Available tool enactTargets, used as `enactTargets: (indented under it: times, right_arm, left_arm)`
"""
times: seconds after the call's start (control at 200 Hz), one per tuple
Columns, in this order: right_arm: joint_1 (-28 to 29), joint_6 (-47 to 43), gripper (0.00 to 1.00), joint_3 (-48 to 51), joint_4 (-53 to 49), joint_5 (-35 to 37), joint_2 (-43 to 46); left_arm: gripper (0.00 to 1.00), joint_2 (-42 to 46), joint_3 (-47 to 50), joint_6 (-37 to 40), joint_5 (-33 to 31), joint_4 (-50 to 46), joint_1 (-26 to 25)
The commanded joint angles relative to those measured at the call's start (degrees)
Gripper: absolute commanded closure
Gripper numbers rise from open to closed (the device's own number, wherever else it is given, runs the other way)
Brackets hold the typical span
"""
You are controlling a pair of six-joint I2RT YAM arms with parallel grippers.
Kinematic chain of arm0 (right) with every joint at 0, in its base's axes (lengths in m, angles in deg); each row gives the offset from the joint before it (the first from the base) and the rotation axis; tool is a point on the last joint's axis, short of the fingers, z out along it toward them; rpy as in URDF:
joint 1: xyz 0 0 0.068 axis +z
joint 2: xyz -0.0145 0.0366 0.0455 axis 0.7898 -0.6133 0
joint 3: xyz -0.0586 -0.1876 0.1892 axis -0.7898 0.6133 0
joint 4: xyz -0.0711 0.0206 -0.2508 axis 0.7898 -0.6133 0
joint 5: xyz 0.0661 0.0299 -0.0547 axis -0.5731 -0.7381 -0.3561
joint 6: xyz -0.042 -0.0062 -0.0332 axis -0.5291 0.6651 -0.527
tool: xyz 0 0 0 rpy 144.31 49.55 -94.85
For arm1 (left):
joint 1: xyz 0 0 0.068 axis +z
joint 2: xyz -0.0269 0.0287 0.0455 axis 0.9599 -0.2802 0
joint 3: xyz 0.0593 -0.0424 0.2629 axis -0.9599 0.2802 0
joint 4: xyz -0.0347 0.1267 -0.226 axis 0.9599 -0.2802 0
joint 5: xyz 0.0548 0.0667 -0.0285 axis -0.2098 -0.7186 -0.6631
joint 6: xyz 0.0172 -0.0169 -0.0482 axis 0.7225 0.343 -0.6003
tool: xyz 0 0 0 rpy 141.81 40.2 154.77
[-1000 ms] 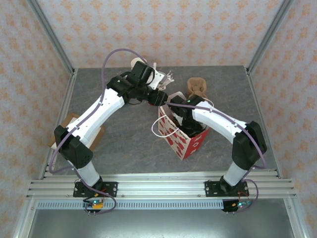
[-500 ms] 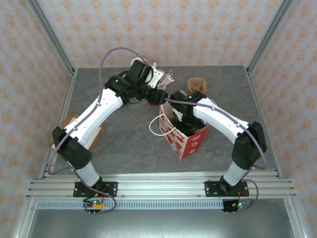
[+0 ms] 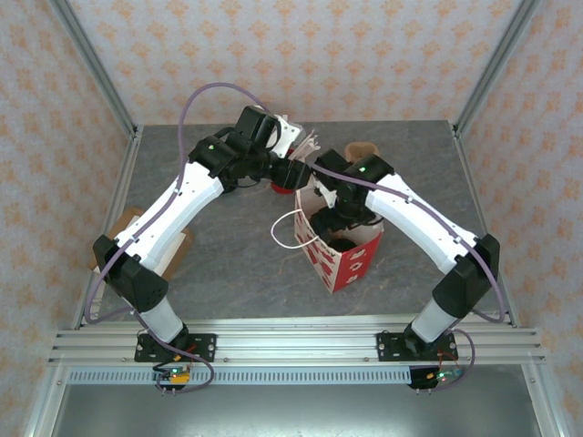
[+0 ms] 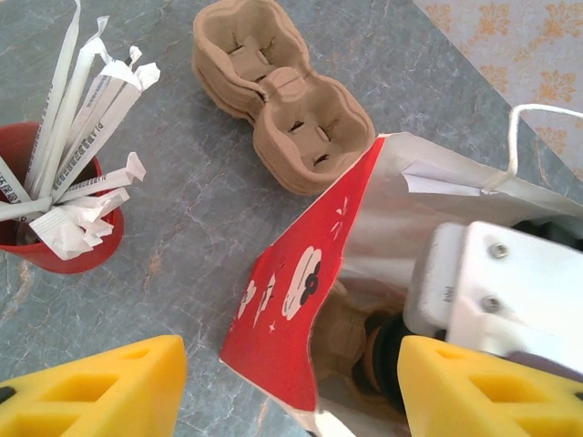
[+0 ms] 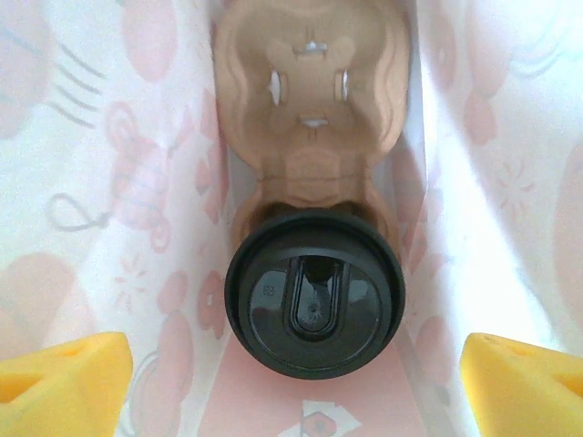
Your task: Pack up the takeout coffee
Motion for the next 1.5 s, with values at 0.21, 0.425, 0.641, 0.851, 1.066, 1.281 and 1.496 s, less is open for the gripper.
enactTargets:
  times: [0.21,0.425,0.641,0.851,1.066,1.281,1.496]
  right_arm:
    - [0.5,0.6,0.08,-6.1,-3.5,2.9,4.1]
    - [0.4,0.9,0.09,-10.4,-0.4,1.2,8.7]
    - [0.7,1.0,0.09,-3.1,24.3,-7.5,20.6]
    - [0.9,2.4,0.08,3.2,36.2,-5.8,24.0]
    - [1.4,1.8,0.09,3.5,33.6,-3.3,22.4]
    - [1.4,0.9,0.08,3.8,32.0,-2.2,23.4]
    - [1.5,1.1,0.08,4.7,31.5,-2.0,23.2]
  left_arm:
    - [0.32,3.8,-1.8,-1.5,-3.5,2.9,-0.3]
    - [0.31,10.4,3.4,-4.3,-10.7,8.6,1.5]
    - [0.31,21.2,19.4,-15.7,-16.6,20.3,9.9]
    - [0.29,18.4,23.5,-22.9,-15.1,21.8,19.6]
    - [0.27,4.6,15.6,-24.7,-11.1,22.2,21.5]
    - [0.33,-6.4,6.5,-24.9,-10.3,21.0,23.1]
    - [0.64,-9.8,2.6,-24.0,-9.9,19.6,23.1]
